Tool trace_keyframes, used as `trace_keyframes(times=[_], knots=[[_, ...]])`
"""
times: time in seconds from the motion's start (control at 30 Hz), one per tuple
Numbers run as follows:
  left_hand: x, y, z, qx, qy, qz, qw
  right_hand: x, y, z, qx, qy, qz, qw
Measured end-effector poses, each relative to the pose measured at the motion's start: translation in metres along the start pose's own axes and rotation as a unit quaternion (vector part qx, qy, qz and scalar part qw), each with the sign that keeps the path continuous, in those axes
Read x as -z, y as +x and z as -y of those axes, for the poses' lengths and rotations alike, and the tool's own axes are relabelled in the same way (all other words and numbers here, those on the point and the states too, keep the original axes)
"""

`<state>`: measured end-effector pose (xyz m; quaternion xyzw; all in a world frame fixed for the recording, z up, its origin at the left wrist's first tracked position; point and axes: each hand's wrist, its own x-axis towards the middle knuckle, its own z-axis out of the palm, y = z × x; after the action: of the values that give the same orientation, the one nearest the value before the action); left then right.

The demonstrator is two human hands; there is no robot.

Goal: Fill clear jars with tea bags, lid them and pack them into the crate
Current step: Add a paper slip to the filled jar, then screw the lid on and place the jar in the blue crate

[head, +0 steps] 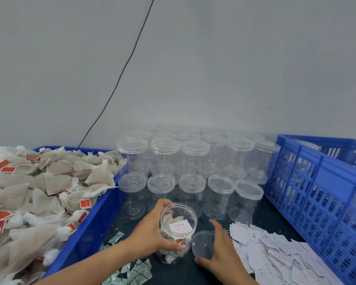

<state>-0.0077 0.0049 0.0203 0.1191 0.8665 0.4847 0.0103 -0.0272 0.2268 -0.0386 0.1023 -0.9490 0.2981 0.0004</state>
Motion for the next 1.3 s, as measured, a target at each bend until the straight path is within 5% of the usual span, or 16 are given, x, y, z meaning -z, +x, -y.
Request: trace_keyframes(times=[0.37, 0.6, 0.73, 0.87, 1.17, 1.3], knots=[[0.001, 0.005, 0.005, 0.016, -0.051, -0.034, 0.998, 0.087, 0.013, 0.063, 0.144, -0.095, 0.035, 0.984], [0.011, 0.004, -0.012, -0.060, -0.099, -0.145, 0.983, 0.084, 0.019, 0.085, 0.223, 0.208, 0.034, 0.952], [0.015, 0.002, -0.022, -0.096, -0.109, -0.191, 0.971, 0.064, 0.021, 0.101, 0.240, 0.284, -0.029, 0.928], [0.018, -0.001, -0.026, -0.133, -0.077, -0.204, 0.967, 0.056, 0.020, 0.111, 0.250, 0.272, -0.096, 0.924], [0.010, -0.002, -0.026, -0.105, -0.034, -0.227, 0.967, 0.050, 0.019, 0.127, 0.245, 0.130, -0.086, 0.957], [0.013, -0.005, -0.029, -0.107, -0.078, -0.189, 0.973, 0.052, 0.019, 0.126, 0.247, 0.189, -0.153, 0.938]])
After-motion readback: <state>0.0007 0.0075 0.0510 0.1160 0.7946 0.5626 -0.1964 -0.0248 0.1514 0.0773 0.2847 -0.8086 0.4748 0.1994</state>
